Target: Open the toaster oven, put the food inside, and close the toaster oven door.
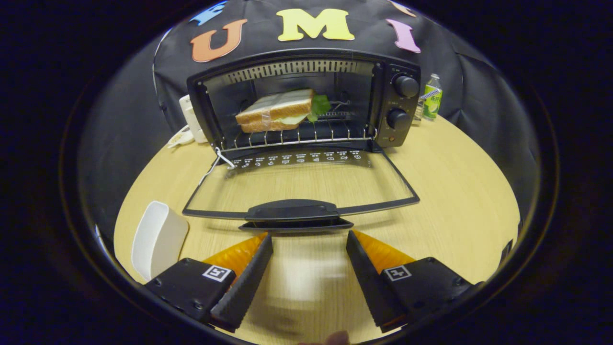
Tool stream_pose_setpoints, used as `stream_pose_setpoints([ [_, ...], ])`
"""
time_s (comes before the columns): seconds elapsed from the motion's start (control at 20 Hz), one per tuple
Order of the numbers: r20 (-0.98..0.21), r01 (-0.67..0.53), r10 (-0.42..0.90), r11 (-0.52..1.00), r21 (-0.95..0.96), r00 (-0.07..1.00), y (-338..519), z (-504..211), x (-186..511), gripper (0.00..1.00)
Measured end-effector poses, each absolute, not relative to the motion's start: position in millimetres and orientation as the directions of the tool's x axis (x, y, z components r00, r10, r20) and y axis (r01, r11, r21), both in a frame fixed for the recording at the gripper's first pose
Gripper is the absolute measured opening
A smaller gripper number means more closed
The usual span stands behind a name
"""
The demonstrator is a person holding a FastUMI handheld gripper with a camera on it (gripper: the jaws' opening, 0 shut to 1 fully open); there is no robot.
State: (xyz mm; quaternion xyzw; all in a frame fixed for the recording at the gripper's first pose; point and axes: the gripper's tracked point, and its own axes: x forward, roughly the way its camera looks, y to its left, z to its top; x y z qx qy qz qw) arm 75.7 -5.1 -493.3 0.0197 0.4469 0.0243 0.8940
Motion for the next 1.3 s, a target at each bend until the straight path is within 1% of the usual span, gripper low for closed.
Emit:
stream_pose_setpoints([
  [0.1, -0.785, -0.045, 0.068, 0.998, 0.051, 0.616, -5.4, -479.0, 76.2, 1.00],
  [0.25, -0.737, -0.068, 0.081, 0.997, 0.048, 0.671, -5.4, -446.9, 78.2, 1.00],
  [0.55, -0.644, -0.095, 0.079, 0.995, 0.011, 0.761, -3.2, -389.9, 113.4, 1.00],
  [0.85, -0.497, -0.096, 0.102, 0.995, 0.037, 0.862, 7.9, -283.2, 157.0, 1.00],
  [1.1, -0.371, -0.084, 0.105, 0.994, 0.073, 0.923, 6.6, -189.2, 143.1, 1.00],
  [1.3, -0.281, -0.061, 0.077, 0.996, 0.066, 0.957, -2.9, -121.3, 111.1, 1.00],
])
